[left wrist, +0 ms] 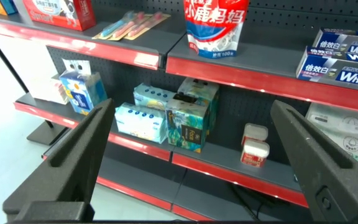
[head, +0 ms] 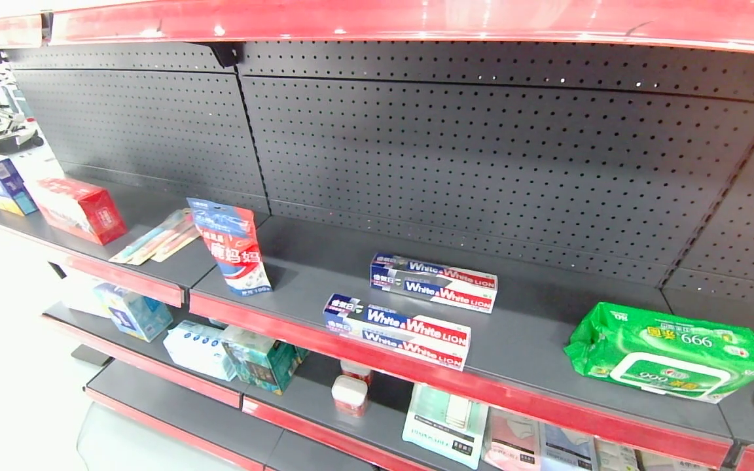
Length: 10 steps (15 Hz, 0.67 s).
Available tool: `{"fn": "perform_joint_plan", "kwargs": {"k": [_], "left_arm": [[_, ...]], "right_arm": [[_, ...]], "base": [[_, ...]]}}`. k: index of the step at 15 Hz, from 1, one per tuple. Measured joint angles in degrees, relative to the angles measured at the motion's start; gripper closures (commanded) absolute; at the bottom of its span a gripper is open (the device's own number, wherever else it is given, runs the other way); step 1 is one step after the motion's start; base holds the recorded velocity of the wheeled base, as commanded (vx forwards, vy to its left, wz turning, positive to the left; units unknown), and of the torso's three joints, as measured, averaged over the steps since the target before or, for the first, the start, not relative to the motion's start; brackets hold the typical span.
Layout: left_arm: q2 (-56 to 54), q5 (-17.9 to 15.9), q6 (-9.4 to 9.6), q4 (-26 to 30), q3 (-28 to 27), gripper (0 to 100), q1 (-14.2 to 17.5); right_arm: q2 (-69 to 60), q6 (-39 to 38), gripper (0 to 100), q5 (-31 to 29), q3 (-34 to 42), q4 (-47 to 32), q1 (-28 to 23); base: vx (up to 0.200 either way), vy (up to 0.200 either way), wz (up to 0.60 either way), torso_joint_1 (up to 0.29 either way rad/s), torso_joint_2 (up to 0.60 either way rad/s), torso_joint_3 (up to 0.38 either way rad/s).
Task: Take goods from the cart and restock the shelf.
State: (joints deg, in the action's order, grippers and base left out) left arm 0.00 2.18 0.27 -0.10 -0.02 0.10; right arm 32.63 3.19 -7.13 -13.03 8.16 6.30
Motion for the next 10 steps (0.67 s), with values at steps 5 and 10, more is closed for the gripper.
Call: {"fn": "perform_joint_plan", "kwargs": {"k": [5, 10], "left_arm": [[0.0, 0.0, -0.02, 0.0, 0.0, 0, 0.0], [0.0, -1.4, 0.16, 0.0, 0.0, 0, 0.0]], "right_arm": [[-13.3, 3.6, 0, -2.2, 7.6, -0.5, -5.3], [-27.6, -0.1, 0, -3.9, 11.6, -7.5, -5.7]], "base": [[0.0, 0.0, 0.0, 0.0, 0.0, 0.0], [0.0, 0.0, 0.0, 0.0, 0.0, 0.0]]}}
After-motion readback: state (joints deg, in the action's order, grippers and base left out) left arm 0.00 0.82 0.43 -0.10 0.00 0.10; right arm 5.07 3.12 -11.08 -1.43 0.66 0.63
